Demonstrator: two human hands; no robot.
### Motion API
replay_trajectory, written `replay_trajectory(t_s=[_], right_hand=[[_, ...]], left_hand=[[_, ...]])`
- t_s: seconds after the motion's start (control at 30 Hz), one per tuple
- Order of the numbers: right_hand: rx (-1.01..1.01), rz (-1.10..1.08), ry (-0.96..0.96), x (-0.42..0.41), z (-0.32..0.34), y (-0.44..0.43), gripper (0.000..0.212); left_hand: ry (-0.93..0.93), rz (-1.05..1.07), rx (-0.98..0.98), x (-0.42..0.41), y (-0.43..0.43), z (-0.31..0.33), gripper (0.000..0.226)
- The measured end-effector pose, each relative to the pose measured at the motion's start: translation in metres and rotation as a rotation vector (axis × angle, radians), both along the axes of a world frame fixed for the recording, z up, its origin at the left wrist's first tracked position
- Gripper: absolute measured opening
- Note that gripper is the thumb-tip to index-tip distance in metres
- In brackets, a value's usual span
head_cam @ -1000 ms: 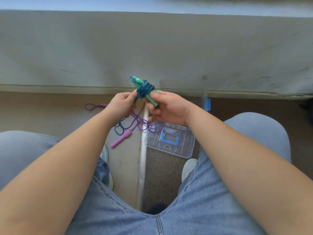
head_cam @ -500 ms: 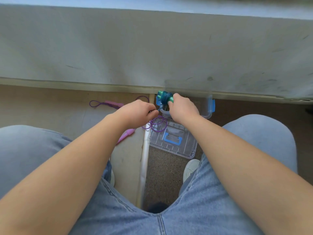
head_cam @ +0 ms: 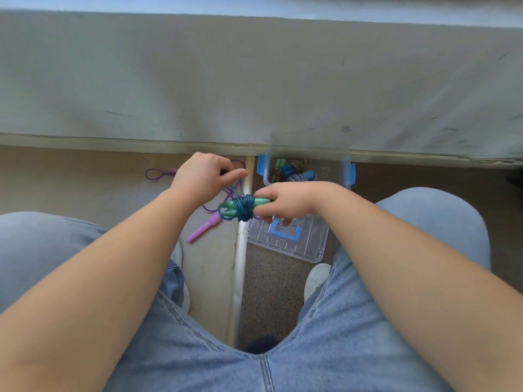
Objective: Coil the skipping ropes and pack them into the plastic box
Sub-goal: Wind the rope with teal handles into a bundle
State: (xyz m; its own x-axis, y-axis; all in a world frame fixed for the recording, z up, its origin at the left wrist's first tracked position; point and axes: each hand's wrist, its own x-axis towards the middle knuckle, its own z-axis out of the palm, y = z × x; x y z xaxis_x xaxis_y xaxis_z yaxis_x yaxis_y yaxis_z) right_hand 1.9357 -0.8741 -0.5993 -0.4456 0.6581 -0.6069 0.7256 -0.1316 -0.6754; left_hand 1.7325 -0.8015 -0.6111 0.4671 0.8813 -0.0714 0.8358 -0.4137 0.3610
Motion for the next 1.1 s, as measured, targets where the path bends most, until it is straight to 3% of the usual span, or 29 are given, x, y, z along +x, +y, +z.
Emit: replay_trajectory(t_s=[0.13,0.23,0.3,0.4,0.57,0.77,0.87,1.0,1.1], right_hand=[[-0.34,-0.215,0.566,0.01,0.002,0.004,0.014],[-0.287,-0.442,0.734,0.004,-0.003,0.01,0.011],[-0.168,-0.627,0.697,-0.001,-0.004,0.014,0.012],[0.032,-0.793,0.491,-0.001,-0.007,0.019,0.012],[0.402,-0.648,-0.015,-0.001,-0.015,0.022,0.02],[0.465,-0.643,-0.201,-0.007,-0.019,0.02,0.023],[0.445,-0.651,-0.189,-0.007,-0.018,0.02,0.023],[0.383,-0.687,-0.086,-0.006,-0.018,0.021,0.025],[0.343,-0.691,-0.007,-0.004,-0.015,0.022,0.022]], left_hand=[[-0.322,0.176,-0.327,-0.003,-0.002,-0.002,0.049],[-0.46,0.321,-0.371,0.007,-0.006,-0.003,0.04],[-0.462,0.306,-0.376,0.013,-0.008,-0.002,0.042],[-0.272,0.113,-0.334,0.019,-0.014,-0.001,0.038],[-0.088,-0.01,-0.171,0.024,-0.012,0.003,0.033],[-0.009,-0.065,0.008,0.02,-0.003,0.0,0.03],[-0.138,0.061,-0.074,0.021,-0.007,-0.002,0.034],[-0.512,0.342,-0.28,0.019,-0.01,-0.005,0.02],[-0.707,0.428,-0.439,0.021,-0.012,-0.003,0.004]])
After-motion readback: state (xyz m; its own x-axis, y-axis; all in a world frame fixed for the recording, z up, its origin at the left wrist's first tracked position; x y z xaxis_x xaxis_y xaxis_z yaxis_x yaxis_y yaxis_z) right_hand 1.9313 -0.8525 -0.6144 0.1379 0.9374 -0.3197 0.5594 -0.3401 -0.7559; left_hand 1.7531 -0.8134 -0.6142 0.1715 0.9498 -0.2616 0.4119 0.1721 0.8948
